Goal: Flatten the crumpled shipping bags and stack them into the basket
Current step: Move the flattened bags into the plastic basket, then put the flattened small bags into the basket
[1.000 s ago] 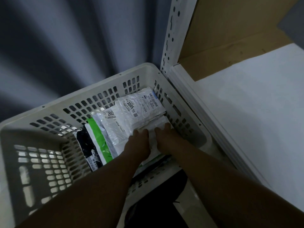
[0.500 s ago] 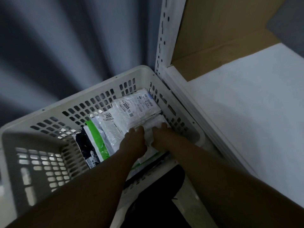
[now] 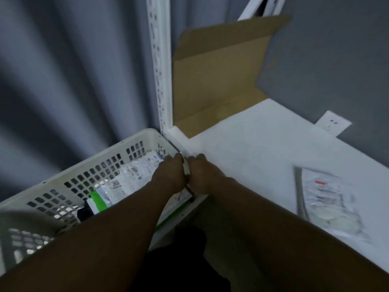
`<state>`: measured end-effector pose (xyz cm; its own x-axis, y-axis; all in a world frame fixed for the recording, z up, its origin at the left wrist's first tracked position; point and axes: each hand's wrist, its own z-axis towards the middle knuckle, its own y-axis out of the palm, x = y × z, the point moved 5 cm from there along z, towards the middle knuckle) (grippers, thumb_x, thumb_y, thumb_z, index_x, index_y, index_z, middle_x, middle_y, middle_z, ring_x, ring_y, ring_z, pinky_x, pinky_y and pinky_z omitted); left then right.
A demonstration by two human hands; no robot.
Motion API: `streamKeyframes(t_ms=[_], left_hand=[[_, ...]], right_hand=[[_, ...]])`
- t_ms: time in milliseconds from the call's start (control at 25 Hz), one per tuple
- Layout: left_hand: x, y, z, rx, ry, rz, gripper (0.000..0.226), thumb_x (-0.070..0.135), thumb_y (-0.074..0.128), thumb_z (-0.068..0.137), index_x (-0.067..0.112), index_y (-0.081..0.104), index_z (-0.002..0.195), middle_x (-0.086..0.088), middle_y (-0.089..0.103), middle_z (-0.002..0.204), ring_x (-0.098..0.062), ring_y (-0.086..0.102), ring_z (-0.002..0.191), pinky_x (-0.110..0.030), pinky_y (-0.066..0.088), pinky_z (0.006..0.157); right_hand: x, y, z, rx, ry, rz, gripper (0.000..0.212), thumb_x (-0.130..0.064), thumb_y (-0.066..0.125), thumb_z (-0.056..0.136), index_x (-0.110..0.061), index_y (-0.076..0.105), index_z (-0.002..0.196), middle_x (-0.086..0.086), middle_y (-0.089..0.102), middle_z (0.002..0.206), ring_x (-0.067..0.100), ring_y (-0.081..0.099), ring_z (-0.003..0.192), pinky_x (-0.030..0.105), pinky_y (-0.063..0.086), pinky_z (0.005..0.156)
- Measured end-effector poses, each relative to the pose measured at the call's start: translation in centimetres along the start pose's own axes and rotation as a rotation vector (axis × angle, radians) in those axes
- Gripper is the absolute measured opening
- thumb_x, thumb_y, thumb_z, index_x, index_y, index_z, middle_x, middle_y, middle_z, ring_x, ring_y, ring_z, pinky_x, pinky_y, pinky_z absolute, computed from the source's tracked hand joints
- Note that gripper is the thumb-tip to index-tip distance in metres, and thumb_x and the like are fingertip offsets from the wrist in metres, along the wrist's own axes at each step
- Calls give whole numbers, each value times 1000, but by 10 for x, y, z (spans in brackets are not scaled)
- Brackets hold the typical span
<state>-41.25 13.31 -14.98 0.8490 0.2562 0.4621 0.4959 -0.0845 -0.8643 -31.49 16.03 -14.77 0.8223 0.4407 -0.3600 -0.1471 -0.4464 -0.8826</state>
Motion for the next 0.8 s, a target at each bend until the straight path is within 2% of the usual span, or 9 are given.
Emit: streamKeyframes(t_ms=[160, 320, 400, 440, 480, 560, 680, 800], left_hand=[[91, -10, -2, 12, 56, -94, 45, 23, 64, 90, 5, 48, 128, -20, 55, 124, -33, 57, 112, -42, 49, 94], [185, 21, -13, -73, 136, -204, 37, 19, 62, 92, 1, 49, 122, -17, 56, 123, -31, 56, 113, -38, 47, 97], [220, 54, -18, -163, 116, -304, 18, 13, 63, 90, -2, 56, 93, -19, 60, 105, -33, 60, 99, -36, 49, 85], [233, 69, -20, -203, 82, -357, 21, 11, 64, 88, 0, 54, 75, -19, 61, 90, -33, 61, 87, -34, 49, 76], [244, 85, -23, -248, 41, -386, 29, 10, 66, 87, 2, 50, 64, -17, 58, 78, -32, 60, 77, -33, 48, 69], [257, 107, -29, -303, -40, -446, 27, 11, 65, 87, 3, 51, 66, -12, 53, 72, -29, 58, 73, -34, 52, 69], [267, 130, -30, -351, -142, -525, 24, 7, 63, 89, 9, 48, 70, -8, 51, 74, -22, 54, 66, -41, 57, 81], [274, 146, -33, -403, -192, -612, 15, 4, 74, 80, -1, 60, 84, -20, 63, 90, -29, 64, 80, -45, 59, 84]], right_hand=[[50, -72, -63, 240, 168, 28, 43, -29, 55, 99, -7, 40, 134, 17, 52, 125, 33, 59, 110, 43, 50, 90], [133, -100, -133, 298, 399, 9, 37, -26, 56, 97, -4, 47, 126, 19, 54, 123, 36, 53, 115, 42, 47, 92], [177, -101, -166, 310, 537, 11, 37, -26, 54, 96, -6, 48, 127, 19, 51, 127, 37, 47, 120, 44, 45, 96], [196, -99, -179, 317, 597, 19, 37, -26, 53, 96, -8, 49, 129, 18, 49, 130, 36, 45, 122, 45, 44, 98], [214, -96, -193, 322, 642, 28, 39, -25, 52, 96, -11, 50, 132, 17, 48, 133, 37, 44, 125, 46, 43, 101], [241, -88, -210, 304, 677, 28, 44, -23, 50, 96, -15, 49, 140, 18, 45, 138, 38, 41, 129, 47, 41, 105], [262, -77, -218, 256, 664, 25, 49, -26, 52, 97, -20, 45, 145, 18, 41, 142, 38, 39, 133, 49, 40, 108], [269, -70, -215, 221, 619, 58, 54, -27, 54, 97, -22, 39, 148, 19, 37, 141, 40, 39, 132, 49, 41, 108]])
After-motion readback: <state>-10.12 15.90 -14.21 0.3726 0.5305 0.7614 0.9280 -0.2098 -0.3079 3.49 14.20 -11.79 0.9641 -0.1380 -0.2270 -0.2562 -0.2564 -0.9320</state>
